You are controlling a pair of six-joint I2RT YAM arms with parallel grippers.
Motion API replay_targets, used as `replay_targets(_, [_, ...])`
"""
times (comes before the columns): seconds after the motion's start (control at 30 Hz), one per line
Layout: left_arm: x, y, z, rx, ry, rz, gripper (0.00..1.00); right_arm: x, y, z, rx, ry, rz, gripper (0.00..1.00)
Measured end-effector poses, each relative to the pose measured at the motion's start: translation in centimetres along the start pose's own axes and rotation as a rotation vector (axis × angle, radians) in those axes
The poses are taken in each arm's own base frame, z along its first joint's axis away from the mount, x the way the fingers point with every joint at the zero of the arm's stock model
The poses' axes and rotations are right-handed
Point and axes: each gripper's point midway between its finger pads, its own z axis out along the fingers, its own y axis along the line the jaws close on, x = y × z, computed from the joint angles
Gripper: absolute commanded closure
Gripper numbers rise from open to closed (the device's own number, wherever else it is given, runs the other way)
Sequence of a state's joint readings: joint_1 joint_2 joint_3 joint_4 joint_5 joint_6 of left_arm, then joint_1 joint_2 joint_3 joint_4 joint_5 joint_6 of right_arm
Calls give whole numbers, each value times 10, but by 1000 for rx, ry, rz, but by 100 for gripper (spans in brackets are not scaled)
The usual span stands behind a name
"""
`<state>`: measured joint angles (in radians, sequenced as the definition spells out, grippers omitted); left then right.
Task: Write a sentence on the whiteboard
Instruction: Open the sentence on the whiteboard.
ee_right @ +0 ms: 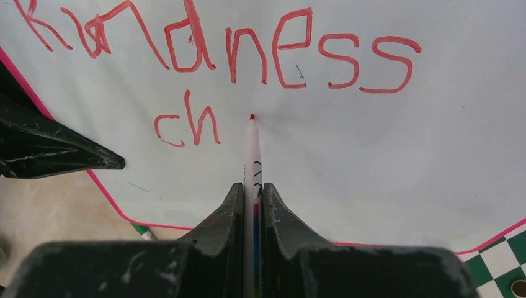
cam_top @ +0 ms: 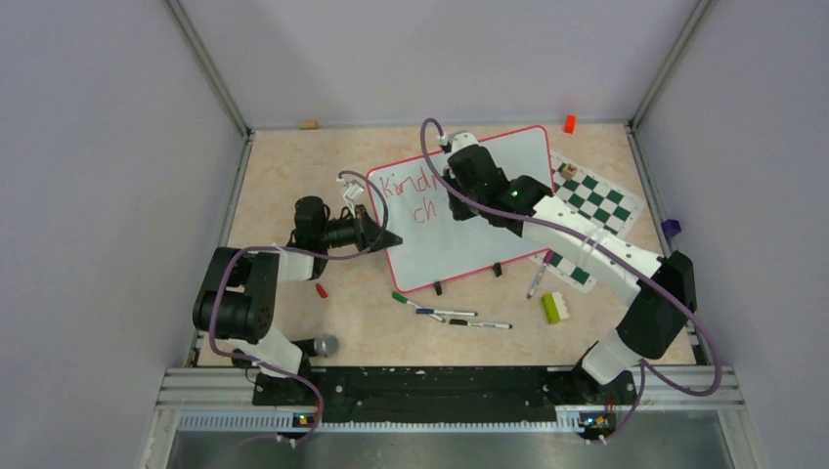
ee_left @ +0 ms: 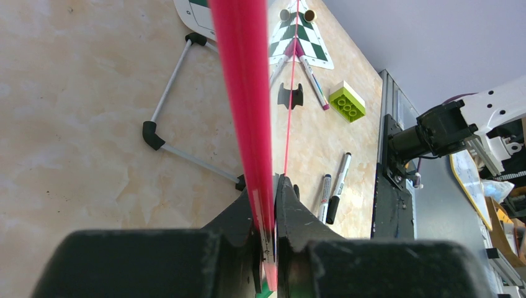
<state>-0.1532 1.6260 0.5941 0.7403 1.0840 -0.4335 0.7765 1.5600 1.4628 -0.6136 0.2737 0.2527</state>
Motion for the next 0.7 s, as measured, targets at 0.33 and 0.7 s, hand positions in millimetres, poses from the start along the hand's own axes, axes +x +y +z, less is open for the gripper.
replay_targets(0.33, [0,1,0,-3,0,-3,100,-1,1,6,6,4,-10,100])
replay_targets(0.7, [0,0,0,-1,0,-2,100,-1,12,6,-63,6,-24,100])
